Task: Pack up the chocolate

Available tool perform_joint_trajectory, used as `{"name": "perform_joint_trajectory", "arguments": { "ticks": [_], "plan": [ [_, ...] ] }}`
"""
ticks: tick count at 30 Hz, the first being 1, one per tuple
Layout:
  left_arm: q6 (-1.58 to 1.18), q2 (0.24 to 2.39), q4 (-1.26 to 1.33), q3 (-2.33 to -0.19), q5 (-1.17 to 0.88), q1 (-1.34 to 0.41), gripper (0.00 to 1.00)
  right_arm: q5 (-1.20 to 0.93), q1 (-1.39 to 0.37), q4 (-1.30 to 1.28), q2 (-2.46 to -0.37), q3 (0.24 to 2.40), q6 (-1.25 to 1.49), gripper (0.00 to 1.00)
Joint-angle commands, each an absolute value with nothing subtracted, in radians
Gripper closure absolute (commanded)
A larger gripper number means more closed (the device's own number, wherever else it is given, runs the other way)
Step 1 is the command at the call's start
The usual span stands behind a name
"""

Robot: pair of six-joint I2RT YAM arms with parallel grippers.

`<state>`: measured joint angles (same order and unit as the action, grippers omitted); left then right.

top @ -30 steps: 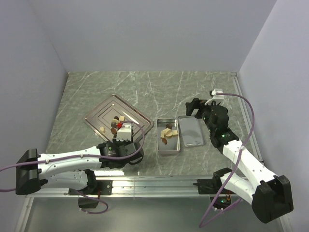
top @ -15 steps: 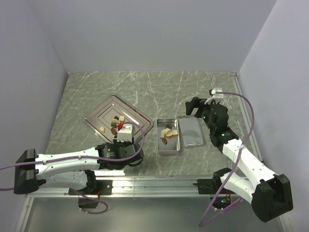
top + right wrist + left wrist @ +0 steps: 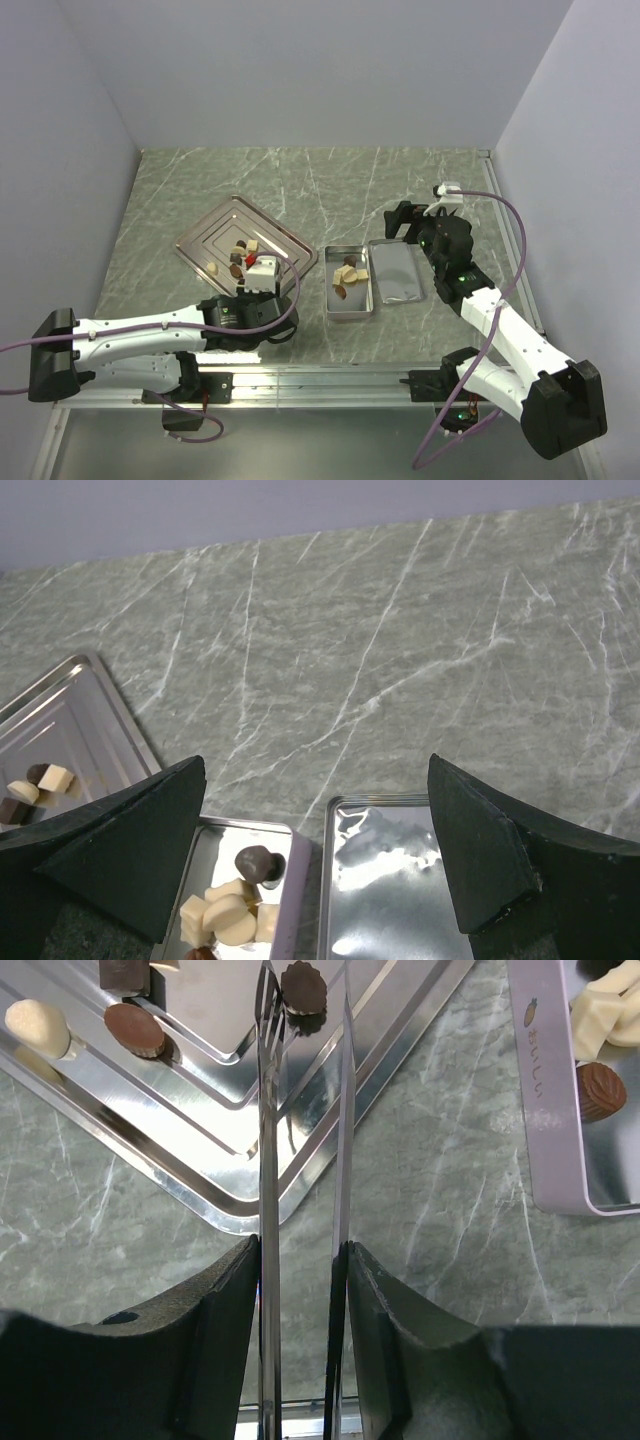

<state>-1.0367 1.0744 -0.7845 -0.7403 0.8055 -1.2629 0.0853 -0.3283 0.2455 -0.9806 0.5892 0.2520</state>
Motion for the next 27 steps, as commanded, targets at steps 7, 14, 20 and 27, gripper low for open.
{"name": "perform_joint_trajectory", "arguments": {
  "ticks": [7,14,20,27],
  "plan": [
    [-1.032,1.088,-0.759,-0.742,0.818,-1.255,0.57,0.084,-0.327,0.264,-0.976,0.629,0.241,0.02],
    [-1.037,1.098,-0.762,-0.744,0.815,-1.244,0.60,0.083,-0.327,0.264,-0.974,0.627,0.241,0.02],
    [-1.006,1.111,-0.724,-0.733,0.805,-1.223,0.60,0.083,-0.327,0.264,-0.973,0.626,0.241,0.02],
    [-0.962,1.092,-0.663,-0.712,0.799,-1.209,0.63,0.081,-0.325,0.264,-0.974,0.626,0.242,0.03]
  ]
}}
